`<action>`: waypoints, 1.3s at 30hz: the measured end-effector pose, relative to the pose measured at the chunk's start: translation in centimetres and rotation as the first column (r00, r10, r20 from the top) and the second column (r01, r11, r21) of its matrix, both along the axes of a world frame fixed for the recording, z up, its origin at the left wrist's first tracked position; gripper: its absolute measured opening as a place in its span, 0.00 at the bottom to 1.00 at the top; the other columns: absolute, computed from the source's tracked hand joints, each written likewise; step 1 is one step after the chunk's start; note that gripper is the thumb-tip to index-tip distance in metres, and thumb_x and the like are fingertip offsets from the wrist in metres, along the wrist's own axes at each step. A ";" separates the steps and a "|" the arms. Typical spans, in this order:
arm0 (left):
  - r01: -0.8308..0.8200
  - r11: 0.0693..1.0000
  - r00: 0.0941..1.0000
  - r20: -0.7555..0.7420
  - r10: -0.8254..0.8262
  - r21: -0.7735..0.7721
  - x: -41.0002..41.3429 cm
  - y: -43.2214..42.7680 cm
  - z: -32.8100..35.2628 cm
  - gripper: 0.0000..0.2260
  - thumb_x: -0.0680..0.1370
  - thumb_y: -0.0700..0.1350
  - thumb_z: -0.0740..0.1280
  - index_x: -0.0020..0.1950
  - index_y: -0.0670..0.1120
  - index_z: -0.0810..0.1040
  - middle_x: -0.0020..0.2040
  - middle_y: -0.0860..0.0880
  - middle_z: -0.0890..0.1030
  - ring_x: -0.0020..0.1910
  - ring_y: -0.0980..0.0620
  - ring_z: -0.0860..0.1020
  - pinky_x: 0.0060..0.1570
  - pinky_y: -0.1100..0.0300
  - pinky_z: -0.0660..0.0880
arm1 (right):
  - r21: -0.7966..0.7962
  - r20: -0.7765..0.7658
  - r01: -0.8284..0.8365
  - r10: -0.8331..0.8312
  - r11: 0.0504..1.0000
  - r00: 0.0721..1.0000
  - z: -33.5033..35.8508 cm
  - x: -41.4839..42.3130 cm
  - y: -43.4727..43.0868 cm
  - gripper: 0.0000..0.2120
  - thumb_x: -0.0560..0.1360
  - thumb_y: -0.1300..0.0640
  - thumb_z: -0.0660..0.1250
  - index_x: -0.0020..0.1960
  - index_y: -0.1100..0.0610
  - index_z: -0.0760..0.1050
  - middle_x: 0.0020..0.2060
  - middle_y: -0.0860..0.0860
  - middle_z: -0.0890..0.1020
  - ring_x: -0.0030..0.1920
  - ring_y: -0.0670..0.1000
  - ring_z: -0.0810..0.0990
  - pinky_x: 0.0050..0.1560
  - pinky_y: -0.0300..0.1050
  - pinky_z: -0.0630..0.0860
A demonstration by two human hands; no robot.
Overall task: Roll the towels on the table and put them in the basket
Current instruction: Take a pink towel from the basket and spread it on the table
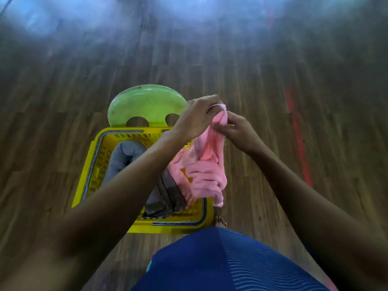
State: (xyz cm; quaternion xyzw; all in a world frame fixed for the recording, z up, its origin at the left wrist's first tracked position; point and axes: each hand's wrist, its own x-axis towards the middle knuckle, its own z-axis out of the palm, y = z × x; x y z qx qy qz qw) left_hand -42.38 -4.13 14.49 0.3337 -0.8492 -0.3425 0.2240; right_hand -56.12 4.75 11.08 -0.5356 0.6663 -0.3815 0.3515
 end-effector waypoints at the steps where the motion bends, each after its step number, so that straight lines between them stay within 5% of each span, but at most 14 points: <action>1: -0.006 1.000 1.000 -0.020 0.006 0.020 -0.3 -0.1 0.6 0.07 0.78 0.45 0.63 0.45 0.44 0.79 0.40 0.52 0.81 0.41 0.52 0.79 0.45 0.53 0.75 | -0.043 0.018 0.052 -0.052 0.998 0.999 0.5 -0.1 -0.3 0.20 0.73 0.41 0.66 0.44 0.60 0.77 0.38 0.52 0.80 0.39 0.49 0.76 0.42 0.51 0.74; 4: -0.059 0.993 0.993 -0.096 0.069 0.103 -0.1 -0.3 0.8 0.09 0.76 0.49 0.68 0.43 0.44 0.79 0.36 0.55 0.78 0.35 0.59 0.73 0.39 0.58 0.71 | -0.110 0.063 0.173 -0.167 0.979 0.984 1.4 -1.1 -0.5 0.20 0.75 0.43 0.64 0.42 0.62 0.76 0.35 0.57 0.78 0.35 0.53 0.74 0.38 0.53 0.74; 9: 0.001 0.960 0.996 -0.083 0.023 0.281 1.7 0.3 -0.1 0.07 0.73 0.41 0.74 0.41 0.37 0.80 0.34 0.51 0.73 0.32 0.61 0.68 0.33 0.65 0.66 | -0.171 0.113 0.265 -0.249 0.949 0.962 2.7 -2.7 0.0 0.10 0.76 0.53 0.65 0.41 0.58 0.77 0.33 0.45 0.76 0.36 0.45 0.72 0.39 0.47 0.69; 11: -0.097 0.919 0.962 -0.199 0.185 0.382 2.1 0.3 0.0 0.06 0.74 0.37 0.72 0.44 0.33 0.80 0.34 0.48 0.74 0.31 0.62 0.70 0.33 0.68 0.68 | -0.153 0.087 0.299 -0.288 0.942 0.954 2.5 -3.3 0.3 0.08 0.75 0.54 0.66 0.41 0.56 0.77 0.33 0.44 0.76 0.36 0.45 0.72 0.40 0.47 0.70; 14: -0.136 0.826 0.860 -0.348 0.372 0.547 2.0 0.0 0.7 0.06 0.76 0.39 0.71 0.46 0.36 0.81 0.39 0.45 0.77 0.38 0.53 0.72 0.39 0.59 0.70 | -0.098 0.000 0.263 -0.264 0.960 0.965 2.5 -3.7 0.8 0.04 0.72 0.53 0.67 0.44 0.53 0.79 0.37 0.44 0.80 0.39 0.45 0.76 0.45 0.53 0.75; 20: -0.078 0.973 0.960 -0.248 0.133 0.219 -0.8 0.6 4.1 0.09 0.75 0.45 0.69 0.38 0.41 0.81 0.31 0.57 0.76 0.33 0.63 0.69 0.33 0.60 0.67 | -0.135 0.249 0.118 -0.081 0.984 0.965 6.6 -1.8 1.6 0.12 0.76 0.55 0.70 0.58 0.58 0.78 0.47 0.54 0.81 0.46 0.47 0.79 0.48 0.45 0.78; 24: -0.080 0.989 0.975 -0.197 0.104 0.126 -1.8 1.2 4.8 0.15 0.74 0.50 0.71 0.33 0.42 0.79 0.29 0.53 0.70 0.32 0.62 0.66 0.32 0.59 0.65 | -0.309 0.176 0.238 -0.191 0.921 0.966 7.8 -1.7 1.6 0.08 0.75 0.58 0.71 0.52 0.60 0.82 0.46 0.52 0.85 0.46 0.45 0.82 0.48 0.42 0.77; 31: -0.044 0.999 0.988 -0.147 0.043 -0.001 -1.8 2.5 5.7 0.23 0.75 0.49 0.72 0.28 0.40 0.64 0.30 0.51 0.59 0.30 0.56 0.56 0.29 0.58 0.55 | -0.314 0.073 0.333 -0.327 0.889 0.942 7.7 -1.4 2.1 0.04 0.76 0.57 0.69 0.46 0.57 0.82 0.41 0.46 0.84 0.43 0.43 0.81 0.45 0.38 0.75; 39: 0.014 0.943 0.976 -0.211 0.060 0.332 1.5 3.7 3.6 0.16 0.79 0.41 0.67 0.32 0.42 0.69 0.31 0.53 0.63 0.31 0.59 0.60 0.28 0.64 0.57 | -0.286 0.233 0.652 -0.608 0.703 0.759 9.6 -7.2 2.5 0.08 0.82 0.55 0.59 0.51 0.58 0.74 0.43 0.53 0.77 0.42 0.48 0.74 0.45 0.44 0.69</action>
